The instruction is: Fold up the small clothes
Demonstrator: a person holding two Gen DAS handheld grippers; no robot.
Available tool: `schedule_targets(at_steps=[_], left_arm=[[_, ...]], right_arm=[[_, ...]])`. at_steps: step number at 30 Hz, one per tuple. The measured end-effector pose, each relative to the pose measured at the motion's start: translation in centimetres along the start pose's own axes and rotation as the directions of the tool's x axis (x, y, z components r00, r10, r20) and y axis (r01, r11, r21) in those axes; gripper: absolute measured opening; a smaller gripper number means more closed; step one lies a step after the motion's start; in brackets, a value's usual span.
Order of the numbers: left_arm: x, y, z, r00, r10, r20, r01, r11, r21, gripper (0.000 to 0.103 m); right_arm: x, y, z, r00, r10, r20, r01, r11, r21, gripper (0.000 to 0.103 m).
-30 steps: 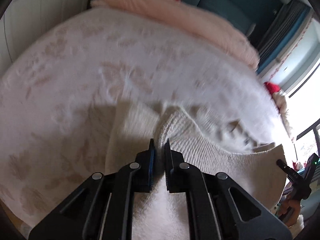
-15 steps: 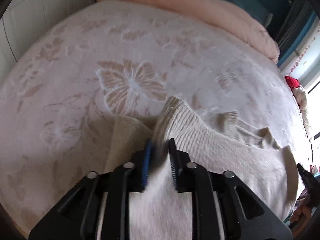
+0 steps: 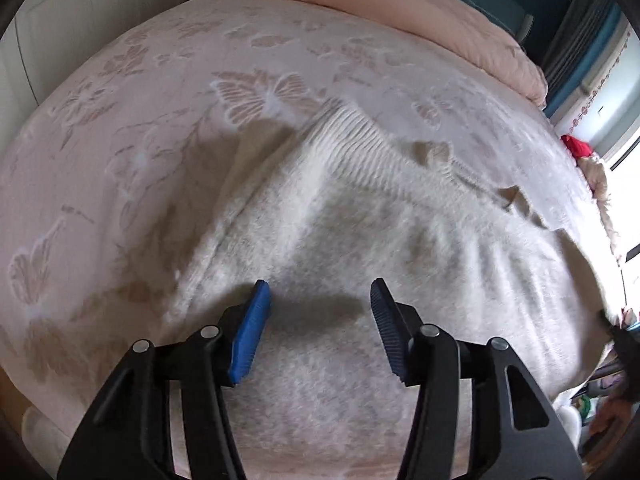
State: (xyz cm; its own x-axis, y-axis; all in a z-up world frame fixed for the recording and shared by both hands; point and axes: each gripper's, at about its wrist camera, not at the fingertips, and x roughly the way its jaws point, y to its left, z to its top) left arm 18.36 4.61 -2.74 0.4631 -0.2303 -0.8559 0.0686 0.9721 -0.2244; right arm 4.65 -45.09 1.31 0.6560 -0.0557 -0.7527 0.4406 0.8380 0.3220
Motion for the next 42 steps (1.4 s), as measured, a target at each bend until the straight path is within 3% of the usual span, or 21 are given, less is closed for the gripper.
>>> schedule_targets(at_steps=[2, 4, 5, 7, 9, 12, 14, 17, 21, 24, 28, 29, 30, 31, 33, 34, 37, 39, 40, 41, 42], left_arm=[[0.3, -0.1, -0.2, 1.000, 0.011, 0.006, -0.011, 0.999, 0.034, 0.051], [0.3, -0.5, -0.5, 0.999, 0.031, 0.013, -0.032, 0.998, 0.062, 0.051], [0.1, -0.6, -0.5, 0.999, 0.037, 0.011, -0.037, 0.997, 0.062, 0.051], [-1.0, -0.6, -0.7, 0.999, 0.036, 0.015, -0.036, 0.998, 0.044, 0.053], [-2.4, -0.3, -1.0, 0.999, 0.033, 0.034, -0.034, 0.999, 0.026, 0.064], [-4.6, 0.6, -2.1, 0.997, 0.035, 0.063, -0.035, 0.999, 0.004, 0.066], [-5.7, 1.5, -3.2, 0.998, 0.025, 0.064, -0.023, 0.999, -0.032, 0.067], [-6.4, 3.2, -5.4, 0.999, -0.034, 0.039, 0.039, 0.989, -0.142, 0.082], [-5.6, 5.6, -8.3, 0.993, -0.118, -0.010, 0.109, 0.942, -0.317, 0.085], [-4.7, 6.4, -8.8, 0.989, -0.146, -0.012, 0.130, 0.912, -0.389, 0.085], [-3.5, 6.5, -6.9, 0.991, -0.134, 0.025, 0.132, 0.895, -0.425, 0.089], [-3.0, 6.5, -6.5, 0.993, -0.114, 0.017, 0.110, 0.896, -0.430, 0.089], [-2.6, 6.4, -6.1, 0.995, -0.103, 0.015, 0.099, 0.897, -0.430, 0.086], [-2.4, 6.2, -5.4, 0.996, -0.088, 0.026, 0.091, 0.906, -0.413, 0.066], [-2.6, 6.1, -4.7, 0.996, -0.083, 0.006, 0.079, 0.912, -0.402, 0.028], [-3.1, 6.4, -4.6, 0.996, -0.092, 0.011, 0.088, 0.909, -0.407, 0.019], [-5.7, 6.5, -4.8, 0.997, -0.069, 0.047, 0.081, 0.929, -0.360, 0.012], [-5.3, 6.7, -5.5, 0.999, -0.037, 0.019, 0.041, 0.940, -0.340, 0.012], [-4.6, 6.8, -5.8, 1.000, -0.025, -0.003, 0.022, 0.943, -0.331, 0.013], [-3.7, 6.9, -6.3, 1.000, -0.012, -0.026, 0.003, 0.946, -0.325, 0.013], [-3.1, 7.1, -6.7, 0.999, -0.010, -0.038, -0.003, 0.946, -0.325, 0.014]], right_arm=[[0.5, -0.4, 0.5, 0.999, -0.038, -0.014, 0.038, 0.999, -0.007, 0.006], [3.4, -1.6, -0.2, 0.987, -0.078, -0.142, 0.077, 0.997, -0.011, 0.007], [3.9, -2.1, -1.0, 0.981, -0.110, -0.161, 0.111, 0.994, -0.006, 0.008], [1.5, -1.8, -1.9, 0.992, -0.069, -0.106, 0.072, 0.997, 0.022, 0.012], [-1.2, -0.8, -2.8, 0.997, -0.064, -0.040, 0.065, 0.998, 0.012, 0.015], [-3.6, 1.1, -4.1, 1.000, -0.008, -0.024, 0.007, 0.999, -0.048, 0.022], [-3.8, 2.0, -5.2, 0.997, 0.013, -0.078, -0.019, 0.997, -0.074, 0.043], [-3.6, 1.6, -7.3, 0.988, 0.069, -0.136, -0.075, 0.996, -0.042, 0.054], [-1.9, -0.3, -9.7, 0.970, 0.130, -0.207, -0.115, 0.990, 0.082, 0.057], [-0.3, -1.7, -9.4, 0.959, 0.197, -0.202, -0.156, 0.967, 0.200, 0.066], [1.9, -3.1, -7.3, 0.957, 0.243, -0.159, -0.175, 0.919, 0.354, 0.066], [2.0, -3.0, -7.0, 0.962, 0.233, -0.144, -0.168, 0.917, 0.361, 0.044], [1.8, -2.7, -6.6, 0.968, 0.210, -0.136, -0.152, 0.927, 0.344, 0.026], [1.7, -2.0, -6.1, 0.974, 0.181, -0.136, -0.133, 0.943, 0.307, 0.011], [-0.2, -0.9, -5.3, 0.981, 0.175, -0.080, -0.150, 0.957, 0.249, 0.009], [-1.5, -0.4, -5.0, 0.983, 0.176, -0.050, -0.161, 0.961, 0.224, 0.008], [-4.2, -0.6, -4.9, 0.991, 0.136, -0.017, -0.132, 0.978, 0.162, 0.008], [-2.0, -1.5, -6.0, 0.989, 0.071, -0.131, -0.058, 0.993, 0.105, 0.008], [-0.1, -2.3, -7.0, 0.976, 0.037, -0.213, -0.016, 0.995, 0.098, 0.009], [0.7, -3.0, -7.5, 0.969, 0.034, -0.244, -0.003, 0.992, 0.126, 0.009], [0.2, -3.8, -8.0, 0.970, 0.080, -0.229, -0.034, 0.979, 0.200, 0.010]])
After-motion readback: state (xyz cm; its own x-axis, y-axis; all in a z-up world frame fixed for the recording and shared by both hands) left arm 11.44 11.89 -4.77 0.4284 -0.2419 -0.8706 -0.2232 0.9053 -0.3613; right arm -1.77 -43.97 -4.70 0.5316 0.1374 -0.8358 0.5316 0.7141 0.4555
